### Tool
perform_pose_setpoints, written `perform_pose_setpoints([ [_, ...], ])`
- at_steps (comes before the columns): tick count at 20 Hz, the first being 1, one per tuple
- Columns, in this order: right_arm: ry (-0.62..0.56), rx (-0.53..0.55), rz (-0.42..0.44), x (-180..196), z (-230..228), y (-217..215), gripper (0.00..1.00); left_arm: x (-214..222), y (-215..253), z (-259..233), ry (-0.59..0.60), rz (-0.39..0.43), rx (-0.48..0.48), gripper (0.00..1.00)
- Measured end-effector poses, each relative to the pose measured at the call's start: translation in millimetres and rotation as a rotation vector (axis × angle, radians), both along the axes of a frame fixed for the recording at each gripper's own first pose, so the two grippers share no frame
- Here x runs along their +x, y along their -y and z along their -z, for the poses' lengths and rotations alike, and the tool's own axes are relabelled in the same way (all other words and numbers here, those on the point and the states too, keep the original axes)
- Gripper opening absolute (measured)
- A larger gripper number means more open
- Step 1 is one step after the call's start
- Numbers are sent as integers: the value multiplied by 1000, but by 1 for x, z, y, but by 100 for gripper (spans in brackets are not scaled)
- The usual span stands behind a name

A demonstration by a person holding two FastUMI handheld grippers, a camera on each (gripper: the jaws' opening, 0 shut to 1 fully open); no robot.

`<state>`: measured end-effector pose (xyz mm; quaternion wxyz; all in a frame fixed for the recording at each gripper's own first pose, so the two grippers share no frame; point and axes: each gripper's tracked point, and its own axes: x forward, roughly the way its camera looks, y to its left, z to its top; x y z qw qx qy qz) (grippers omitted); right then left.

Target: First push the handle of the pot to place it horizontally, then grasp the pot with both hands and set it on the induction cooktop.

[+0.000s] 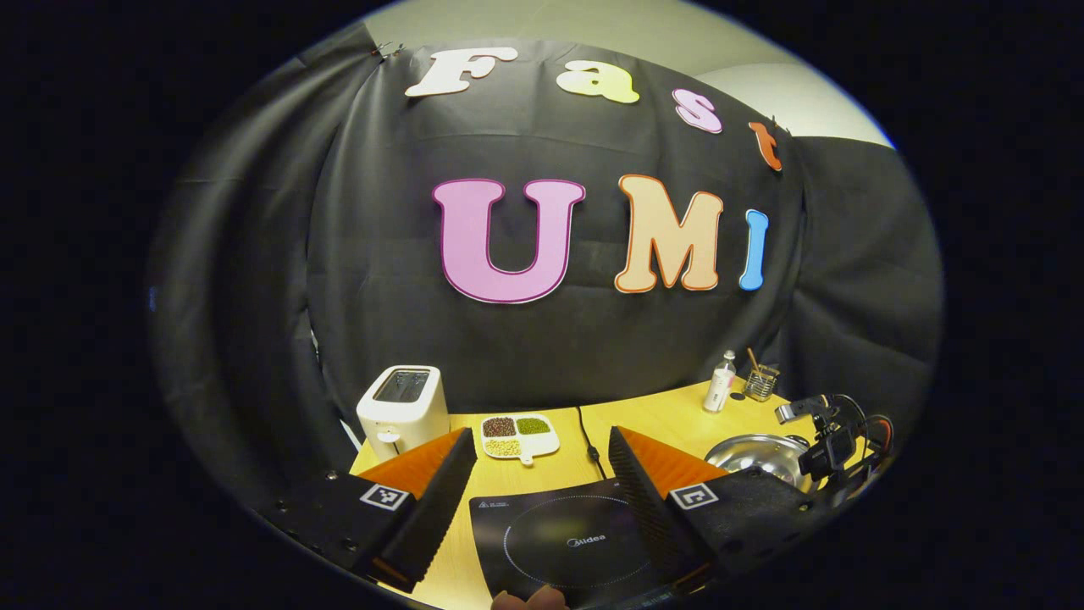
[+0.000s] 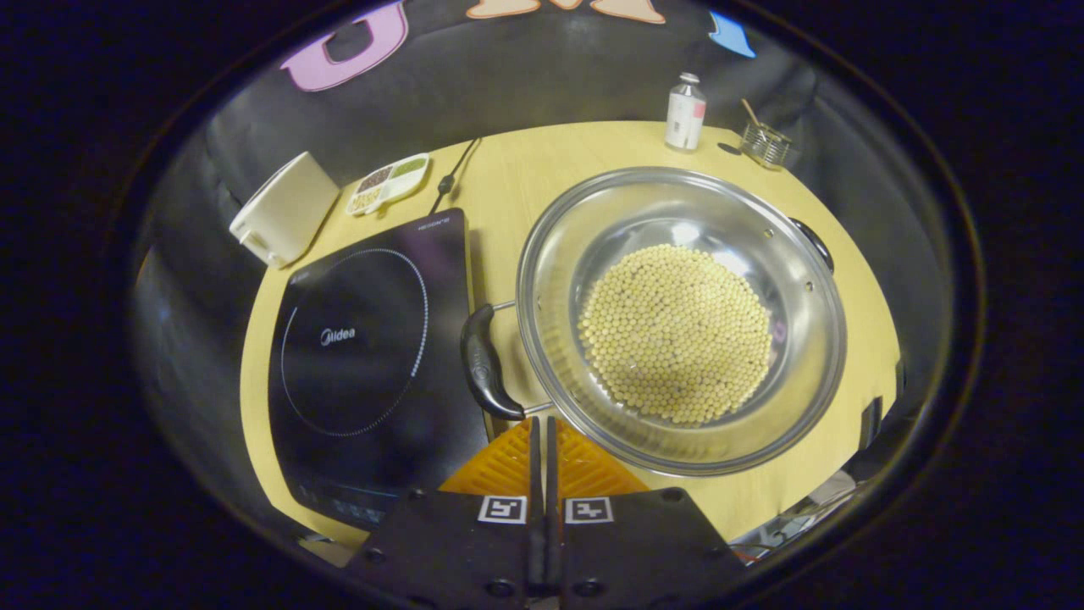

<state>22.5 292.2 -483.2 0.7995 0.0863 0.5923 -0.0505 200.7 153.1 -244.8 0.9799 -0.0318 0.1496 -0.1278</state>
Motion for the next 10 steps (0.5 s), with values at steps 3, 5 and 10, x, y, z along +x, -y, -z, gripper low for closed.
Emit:
perform_pose_setpoints([
  [3, 0, 32, 45, 11, 2, -10, 3, 0, -4, -2, 9, 0, 7, 96],
  [5, 9, 39, 52, 13, -2, -14, 2, 0, -7, -7, 22, 2, 16, 96],
  [10, 90, 106, 41, 17, -27, -21, 3, -9, 4, -2, -12, 28, -1, 96],
])
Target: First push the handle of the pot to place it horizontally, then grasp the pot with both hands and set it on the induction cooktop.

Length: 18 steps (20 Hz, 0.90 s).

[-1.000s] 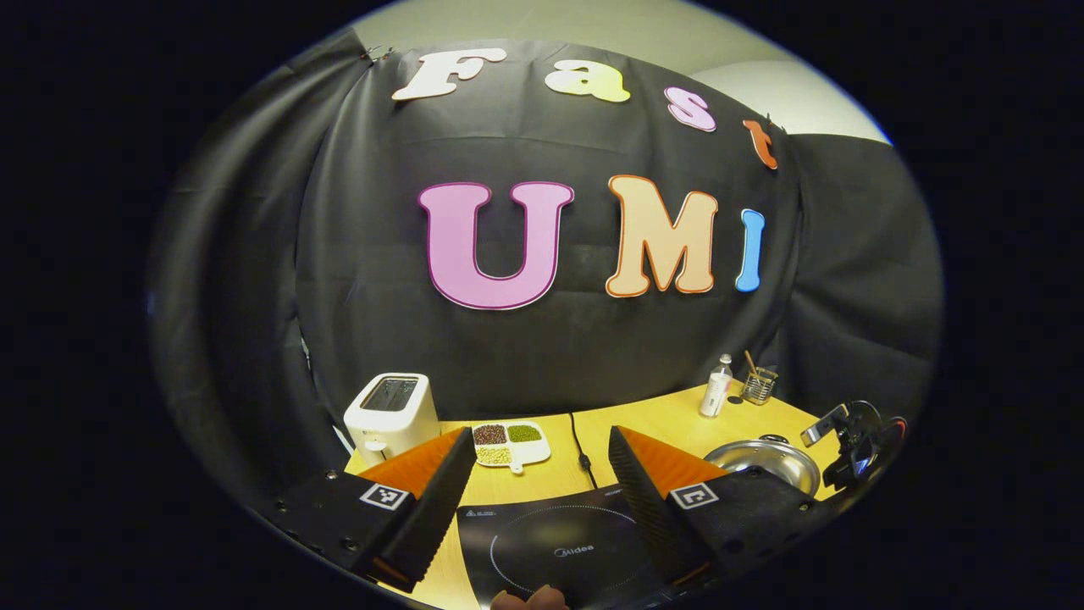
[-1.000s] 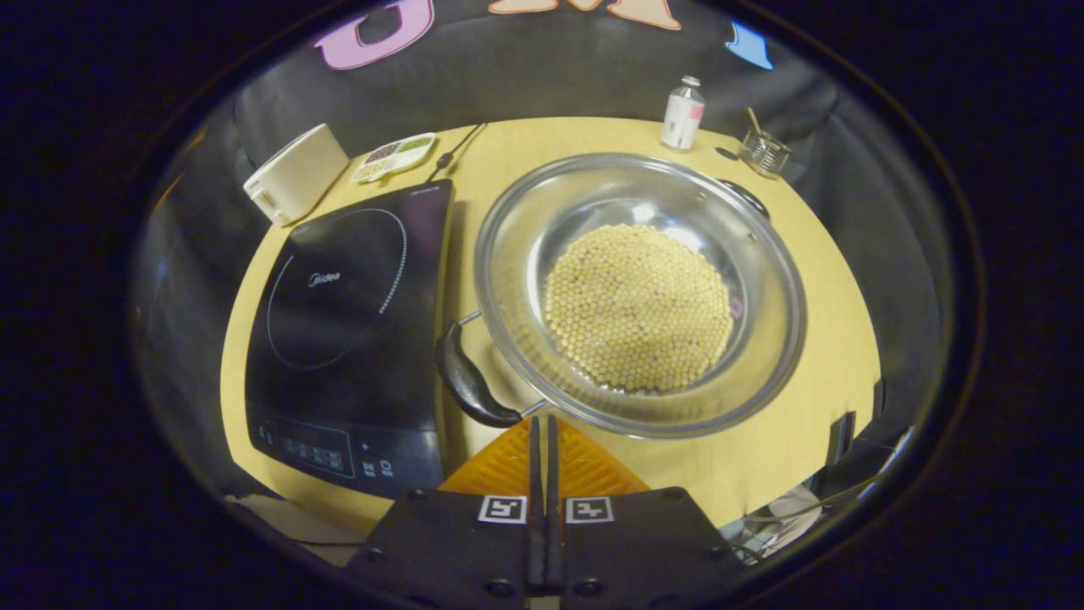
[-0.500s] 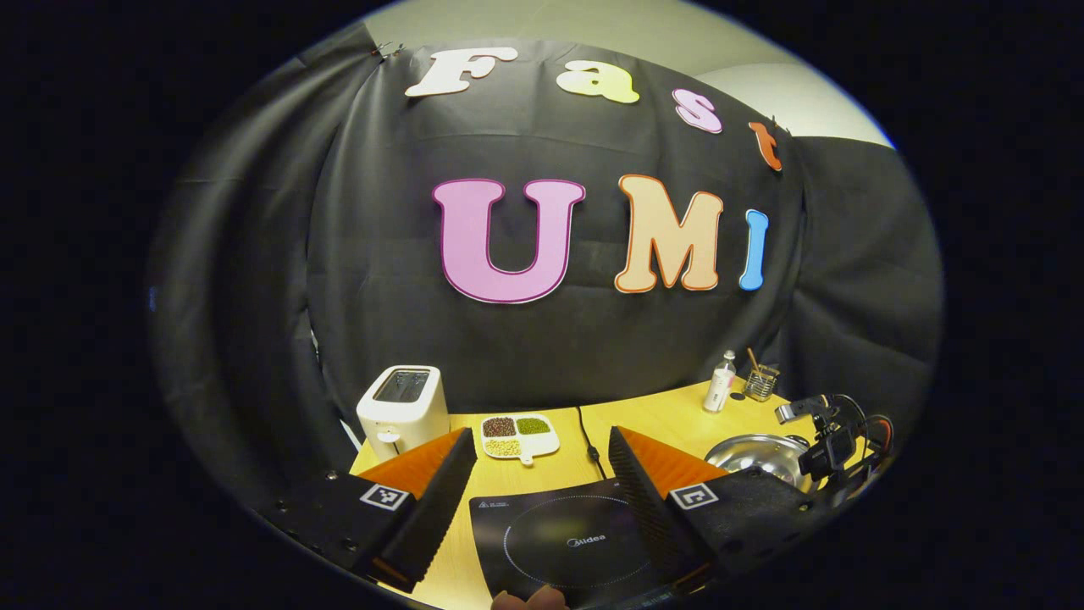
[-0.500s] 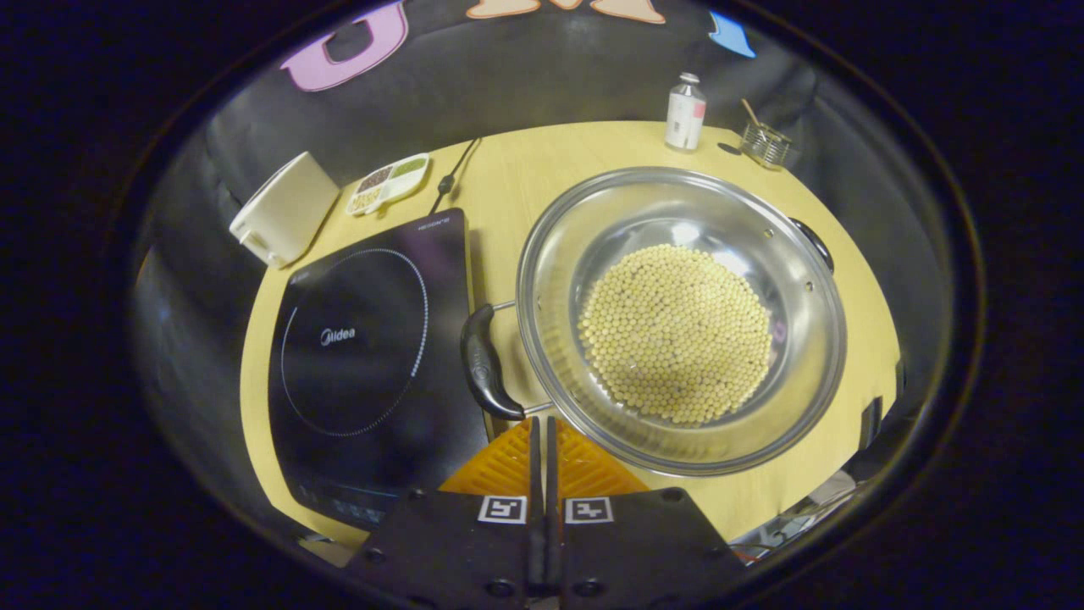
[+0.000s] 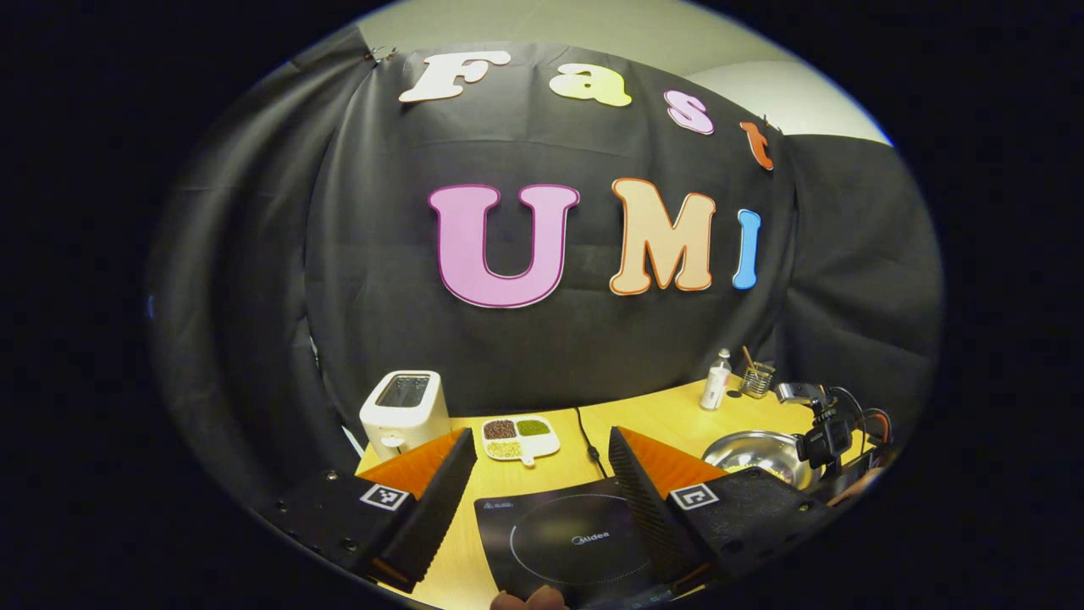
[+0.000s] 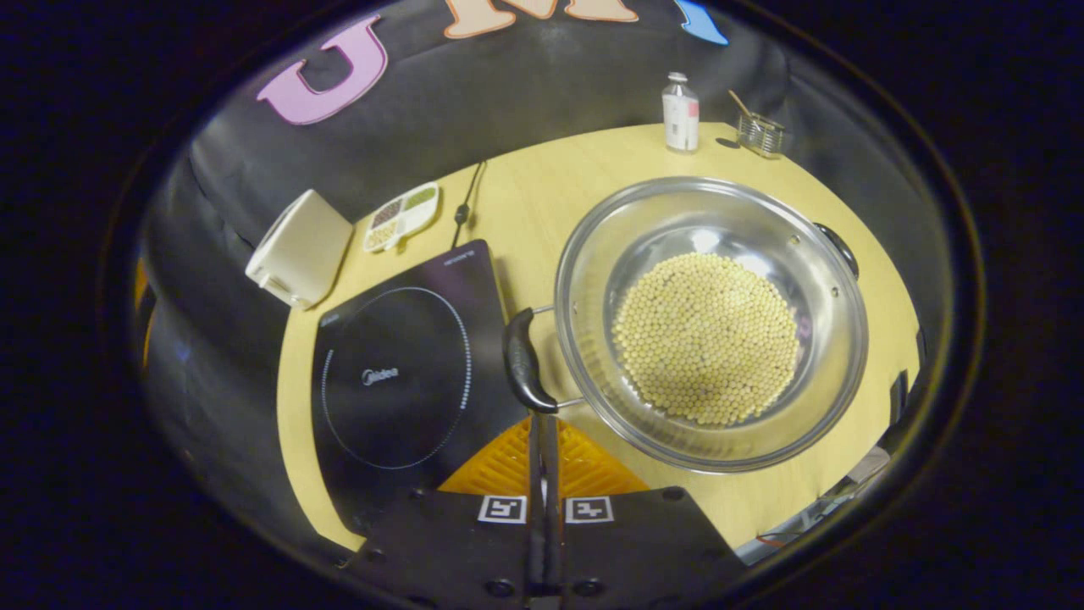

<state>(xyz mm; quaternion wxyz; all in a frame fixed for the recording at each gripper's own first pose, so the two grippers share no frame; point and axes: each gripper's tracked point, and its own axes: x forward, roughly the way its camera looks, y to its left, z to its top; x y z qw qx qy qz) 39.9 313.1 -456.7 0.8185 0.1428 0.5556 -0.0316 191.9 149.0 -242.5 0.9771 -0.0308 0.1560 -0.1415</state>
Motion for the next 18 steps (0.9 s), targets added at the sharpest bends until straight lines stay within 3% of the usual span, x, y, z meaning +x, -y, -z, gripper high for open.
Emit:
perform_pose_setpoints([
  [4, 74, -42, 20, 3, -19, 41, 7, -7, 16, 0, -16, 17, -3, 96],
  [7, 123, -101, 44, 8, -31, 85, 3, -13, 35, 2, -34, 48, -9, 96],
  [11, 186, -161, 76, 21, -45, 152, 3, -27, 71, 18, -111, 86, -1, 96],
  [15, 214, -204, 55, 38, -46, 214, 5, -38, 117, 37, -187, 108, 12, 96],
  [16, 223, -210, 44, 43, -46, 228, 9, -41, 131, 45, -219, 114, 19, 97],
  [18, 230, -215, 29, 50, -43, 252, 31, -46, 157, 58, -290, 105, -9, 97],
])
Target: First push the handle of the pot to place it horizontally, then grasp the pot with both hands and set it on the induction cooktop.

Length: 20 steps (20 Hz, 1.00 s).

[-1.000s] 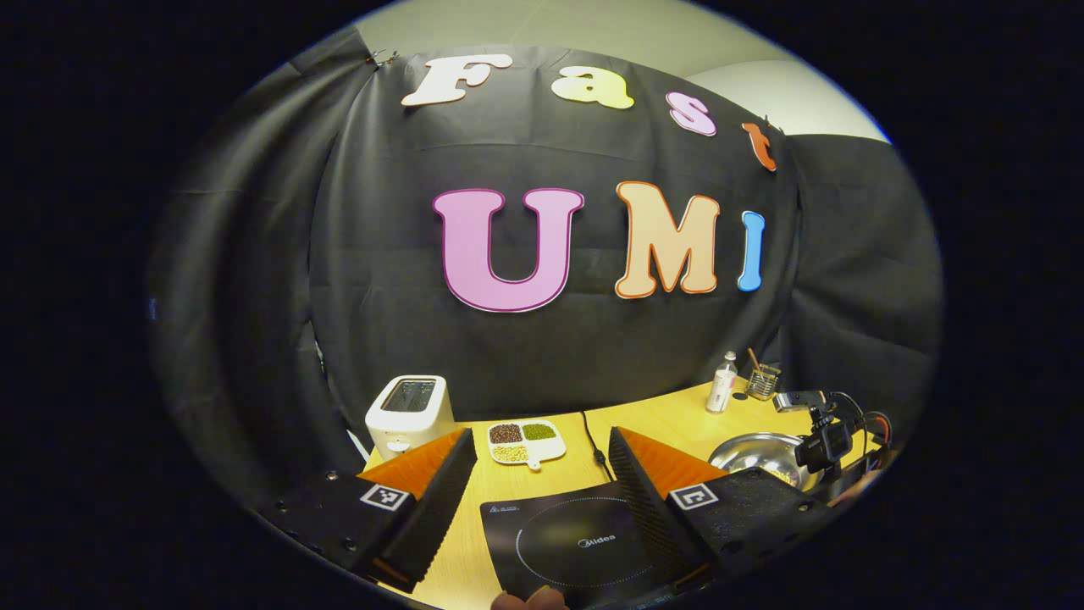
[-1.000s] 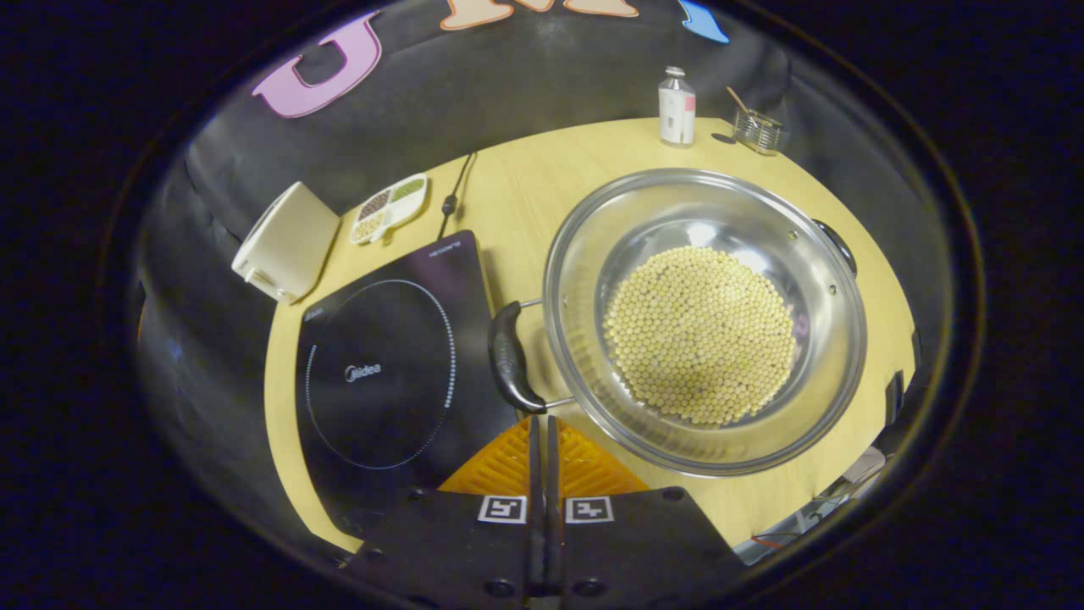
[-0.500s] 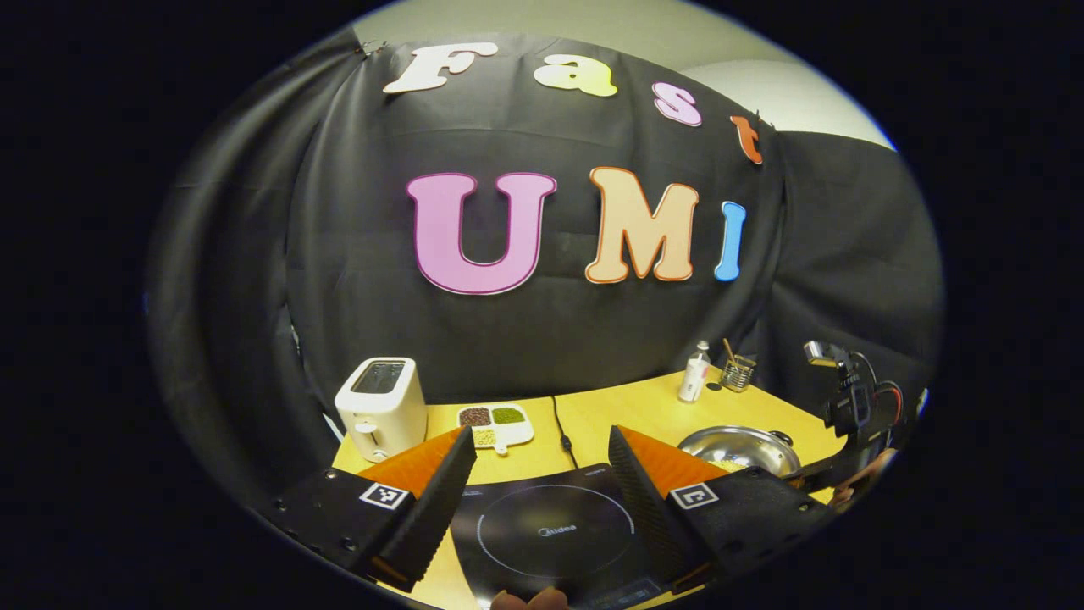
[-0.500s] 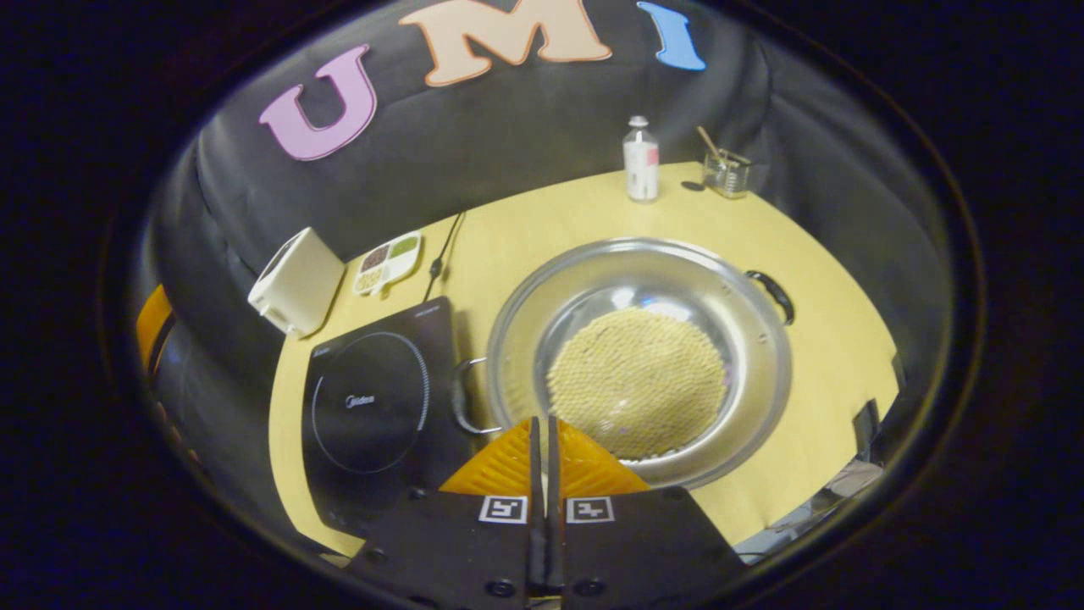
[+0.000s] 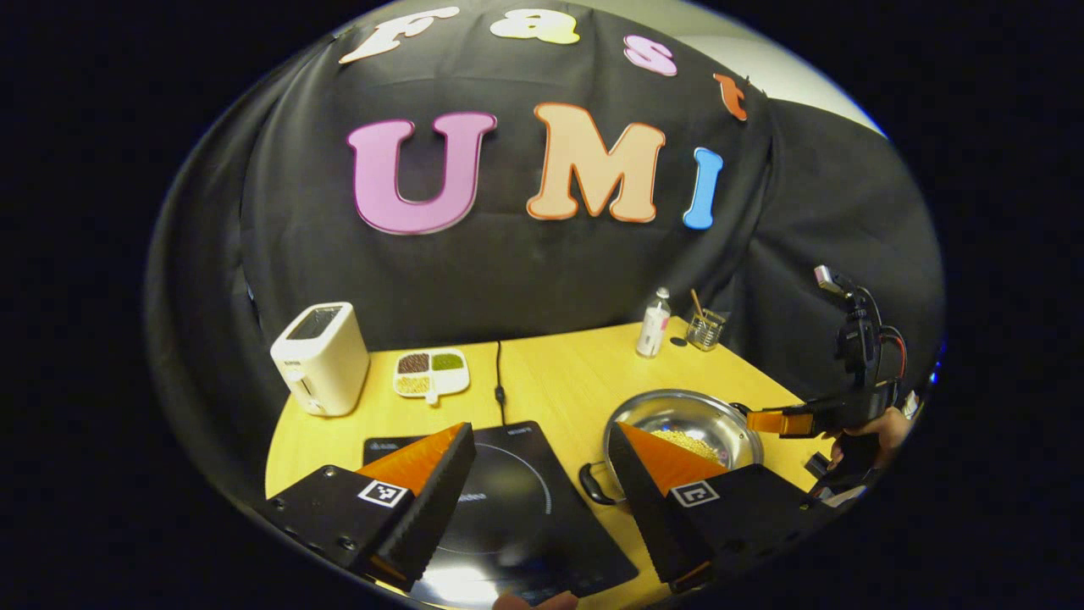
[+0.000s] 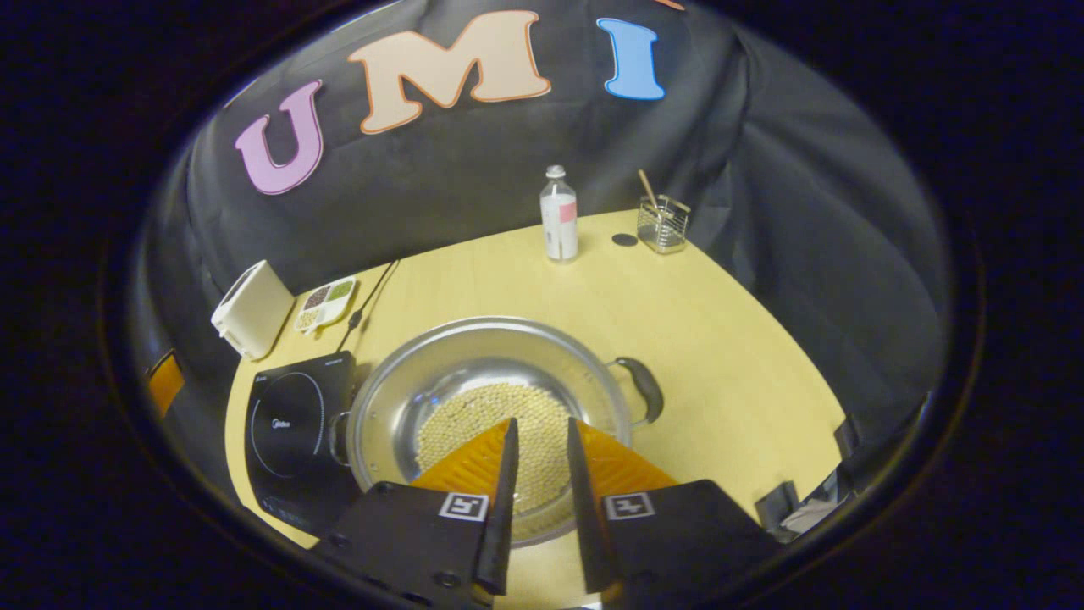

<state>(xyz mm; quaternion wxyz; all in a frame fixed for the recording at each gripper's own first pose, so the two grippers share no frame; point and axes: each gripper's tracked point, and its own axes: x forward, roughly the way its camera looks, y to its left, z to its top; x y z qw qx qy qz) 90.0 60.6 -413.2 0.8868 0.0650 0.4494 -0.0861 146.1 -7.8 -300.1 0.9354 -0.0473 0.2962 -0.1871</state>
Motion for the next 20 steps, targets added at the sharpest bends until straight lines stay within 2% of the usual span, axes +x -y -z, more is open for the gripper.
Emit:
perform_pose_setpoints([
  [1, -1, 12, -11, 4, 4, 7, 36, -3, 11, 7, -40, -10, -18, 99],
  [2, -3, 23, -26, 8, 7, 13, 42, -5, 21, 15, -78, -30, -26, 97],
  [4, -9, 15, -67, 17, 21, 30, 63, -6, 25, 30, -116, -76, -12, 97],
  [7, -16, -45, -159, 31, 41, 56, 63, -7, 34, 59, -191, -143, 19, 100],
  [8, -14, -58, -188, 34, 44, 61, 60, -9, 39, 66, -216, -154, 21, 96],
  [10, 0, -109, -222, 44, 51, 74, 63, -13, 50, 81, -260, -158, 13, 96],
  [12, -18, -87, -238, 44, 60, 74, 61, -15, 60, 99, -304, -146, 42, 96],
  [15, -48, -48, -254, 46, 75, 71, 67, -9, 68, 123, -347, -134, 63, 96],
  [17, -54, -28, -255, 51, 82, 68, 72, -14, 70, 145, -423, -147, 65, 95],
  [20, -86, -16, -280, 46, 92, 66, 72, -12, 75, 157, -452, -146, 72, 93],
])
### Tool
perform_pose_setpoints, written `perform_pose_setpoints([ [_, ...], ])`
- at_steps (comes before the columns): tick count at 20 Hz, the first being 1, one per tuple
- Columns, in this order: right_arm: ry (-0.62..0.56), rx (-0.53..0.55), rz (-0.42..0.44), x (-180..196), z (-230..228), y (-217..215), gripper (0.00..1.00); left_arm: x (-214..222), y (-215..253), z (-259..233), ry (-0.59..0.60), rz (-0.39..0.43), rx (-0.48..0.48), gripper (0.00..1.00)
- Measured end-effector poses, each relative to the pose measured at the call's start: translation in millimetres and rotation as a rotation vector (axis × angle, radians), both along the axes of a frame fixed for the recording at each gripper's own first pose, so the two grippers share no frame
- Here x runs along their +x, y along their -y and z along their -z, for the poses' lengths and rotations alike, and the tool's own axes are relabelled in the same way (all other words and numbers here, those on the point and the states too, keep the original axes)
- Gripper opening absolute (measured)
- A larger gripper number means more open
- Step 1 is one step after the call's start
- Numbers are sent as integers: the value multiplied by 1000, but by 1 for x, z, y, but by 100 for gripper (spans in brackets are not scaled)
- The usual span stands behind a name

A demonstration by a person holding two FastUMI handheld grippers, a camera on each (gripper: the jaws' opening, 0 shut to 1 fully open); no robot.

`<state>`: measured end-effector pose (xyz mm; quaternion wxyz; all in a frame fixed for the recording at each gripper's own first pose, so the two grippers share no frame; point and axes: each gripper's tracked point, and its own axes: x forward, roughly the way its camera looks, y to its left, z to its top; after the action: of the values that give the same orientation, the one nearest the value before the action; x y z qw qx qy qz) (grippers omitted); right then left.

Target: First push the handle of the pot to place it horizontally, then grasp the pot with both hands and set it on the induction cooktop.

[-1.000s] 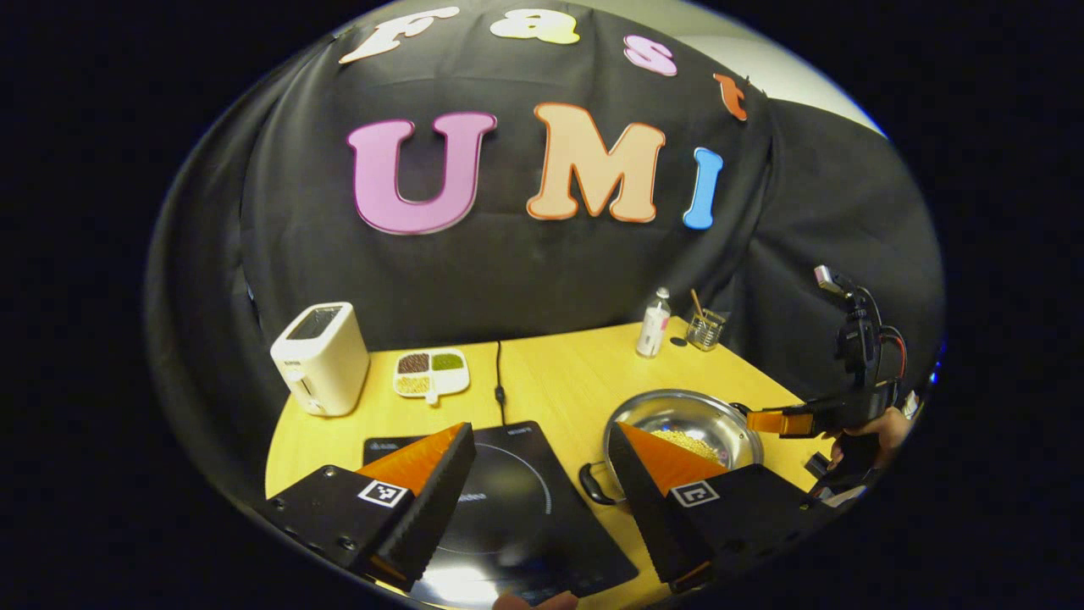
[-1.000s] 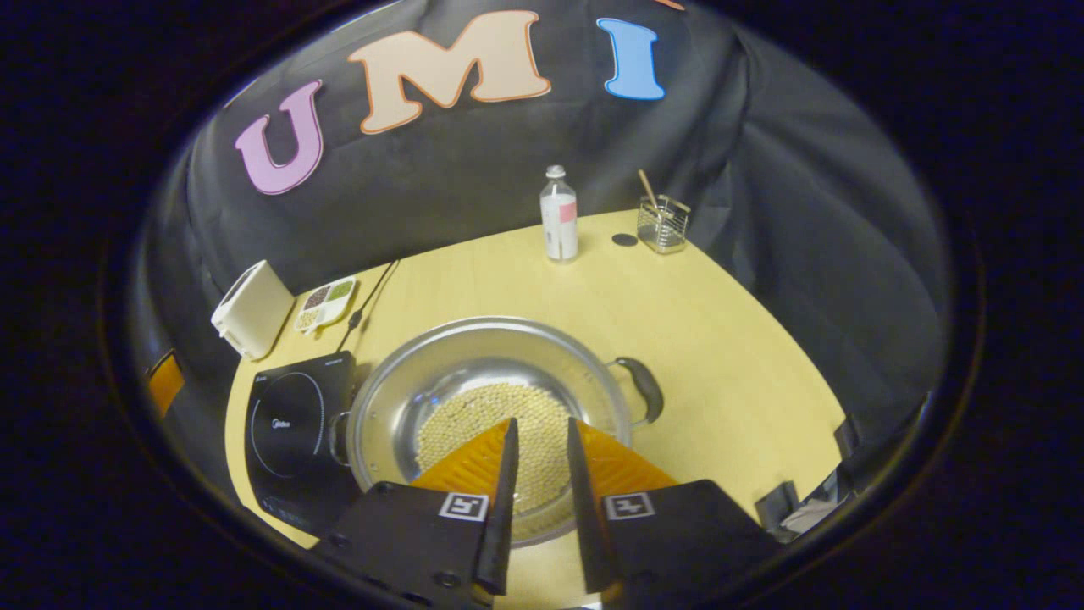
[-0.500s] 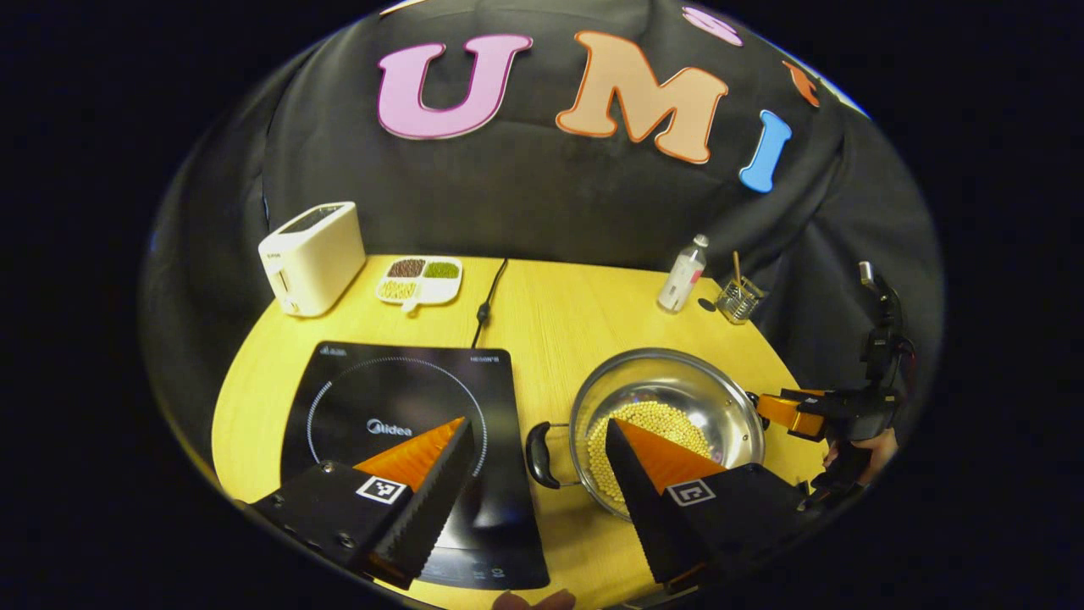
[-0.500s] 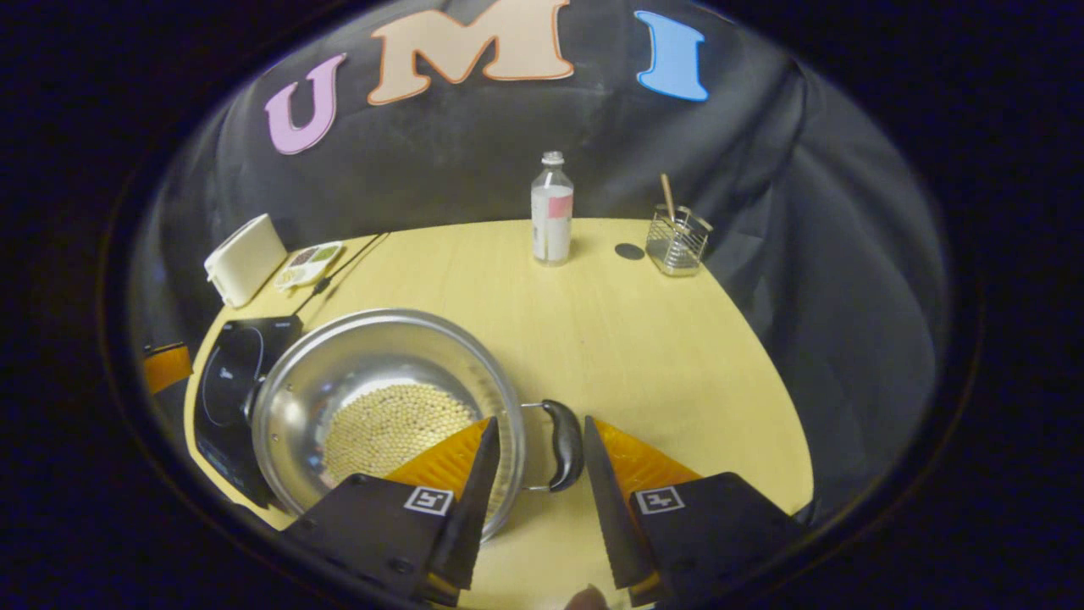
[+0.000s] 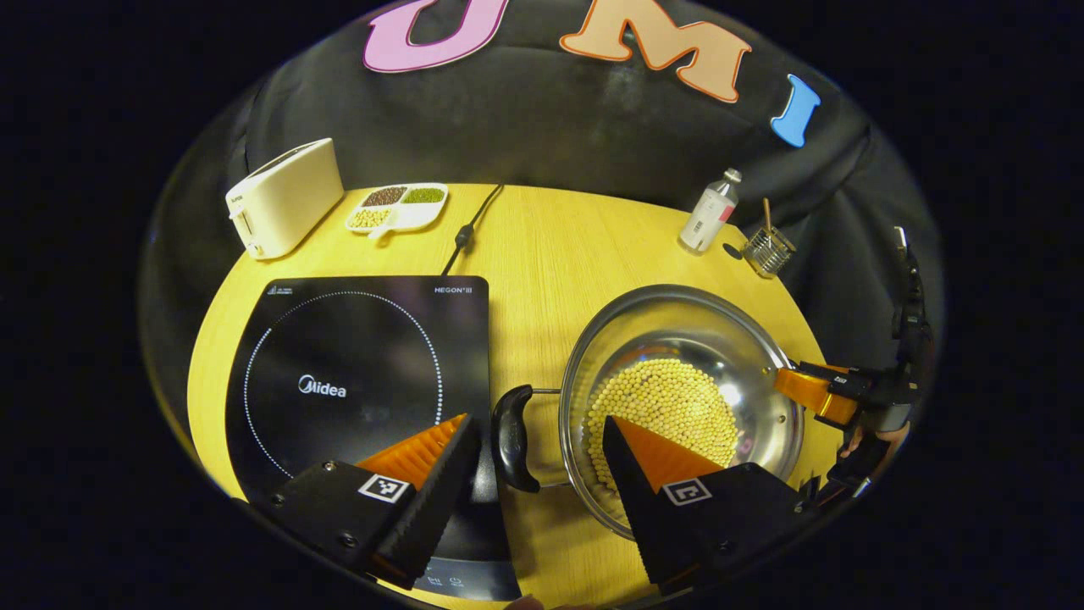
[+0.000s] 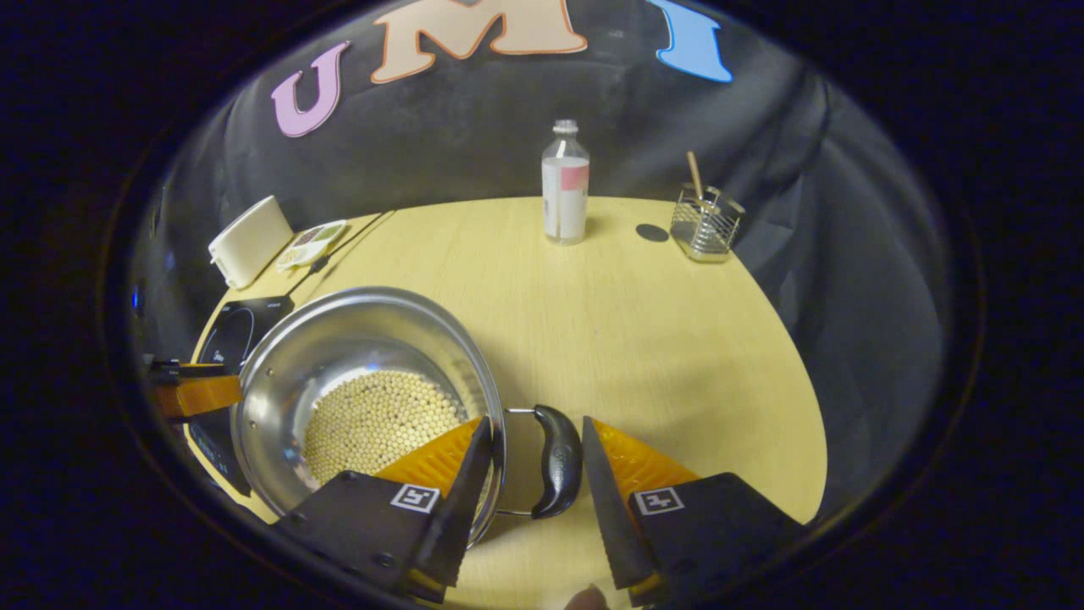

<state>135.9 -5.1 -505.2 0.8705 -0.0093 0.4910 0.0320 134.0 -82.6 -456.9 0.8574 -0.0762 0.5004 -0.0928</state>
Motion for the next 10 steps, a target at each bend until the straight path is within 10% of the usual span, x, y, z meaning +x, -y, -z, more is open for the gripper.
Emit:
perform_pose_setpoints([
  [10, -90, 73, 12, -4, 26, 1, 67, 9, 6, 28, -18, 143, 178, 78],
])
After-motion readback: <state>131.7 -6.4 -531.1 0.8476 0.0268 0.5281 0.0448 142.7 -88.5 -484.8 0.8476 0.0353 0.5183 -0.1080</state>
